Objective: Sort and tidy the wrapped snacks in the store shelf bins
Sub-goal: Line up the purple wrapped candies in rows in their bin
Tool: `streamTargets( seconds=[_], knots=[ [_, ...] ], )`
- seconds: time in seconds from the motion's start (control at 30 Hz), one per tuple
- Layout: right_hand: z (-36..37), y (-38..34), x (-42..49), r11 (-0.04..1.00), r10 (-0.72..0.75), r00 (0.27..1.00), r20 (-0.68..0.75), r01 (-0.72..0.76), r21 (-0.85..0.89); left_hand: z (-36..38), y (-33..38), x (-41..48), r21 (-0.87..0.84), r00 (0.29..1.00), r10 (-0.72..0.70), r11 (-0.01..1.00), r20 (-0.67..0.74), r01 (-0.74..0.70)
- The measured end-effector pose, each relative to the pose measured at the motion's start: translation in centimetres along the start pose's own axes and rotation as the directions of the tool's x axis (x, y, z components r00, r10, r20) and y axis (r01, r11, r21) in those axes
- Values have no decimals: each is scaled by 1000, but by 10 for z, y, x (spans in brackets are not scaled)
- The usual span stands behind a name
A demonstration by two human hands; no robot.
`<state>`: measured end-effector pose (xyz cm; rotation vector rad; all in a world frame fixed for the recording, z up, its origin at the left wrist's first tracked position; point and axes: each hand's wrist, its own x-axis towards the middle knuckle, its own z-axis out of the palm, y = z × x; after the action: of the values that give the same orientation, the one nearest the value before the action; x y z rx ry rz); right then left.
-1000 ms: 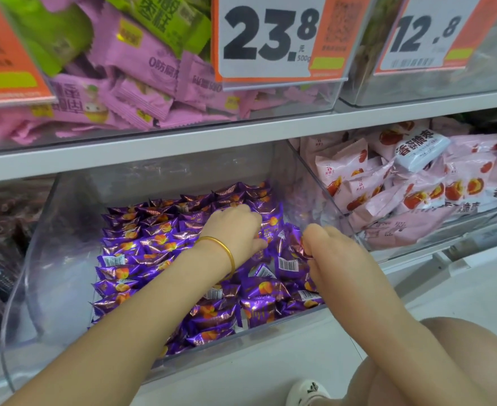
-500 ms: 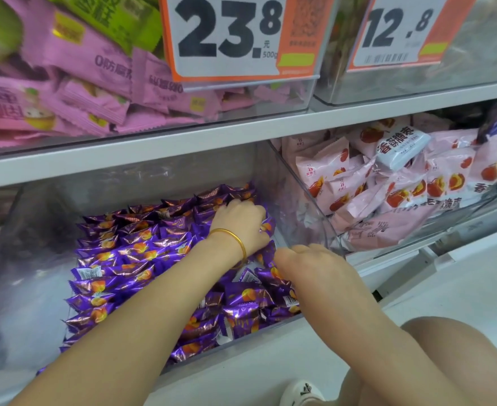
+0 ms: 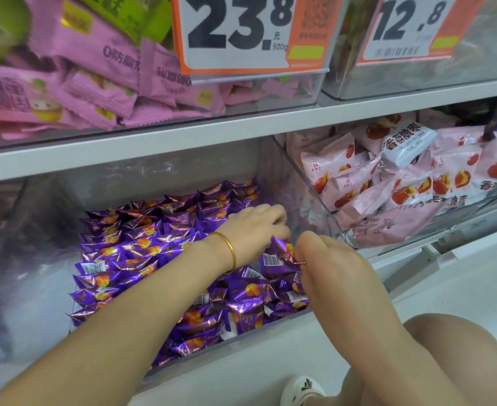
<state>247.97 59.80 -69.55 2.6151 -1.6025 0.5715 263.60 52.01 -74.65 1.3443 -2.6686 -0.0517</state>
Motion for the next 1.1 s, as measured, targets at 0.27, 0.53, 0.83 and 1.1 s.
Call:
streamTargets(
  seconds=[0.27, 0.53, 0.83, 1.1],
  knots=[
    [-6, 3, -1, 992, 88, 990, -110, -78, 96, -6, 5, 7, 242, 959, -90, 970, 267, 24],
    [-11, 6, 0, 978, 107, 982, -153, -76, 196, -9, 8, 8, 250, 961, -133, 966, 244, 71],
    [-15, 8, 1, 972, 111, 976, -189, -67, 223, -14, 12, 1, 204, 946, -157, 974, 283, 100],
    [-15, 7, 2, 974, 110, 970, -219, -61, 219, -8, 14, -3, 29, 960, -209, 978, 187, 208]
  ],
)
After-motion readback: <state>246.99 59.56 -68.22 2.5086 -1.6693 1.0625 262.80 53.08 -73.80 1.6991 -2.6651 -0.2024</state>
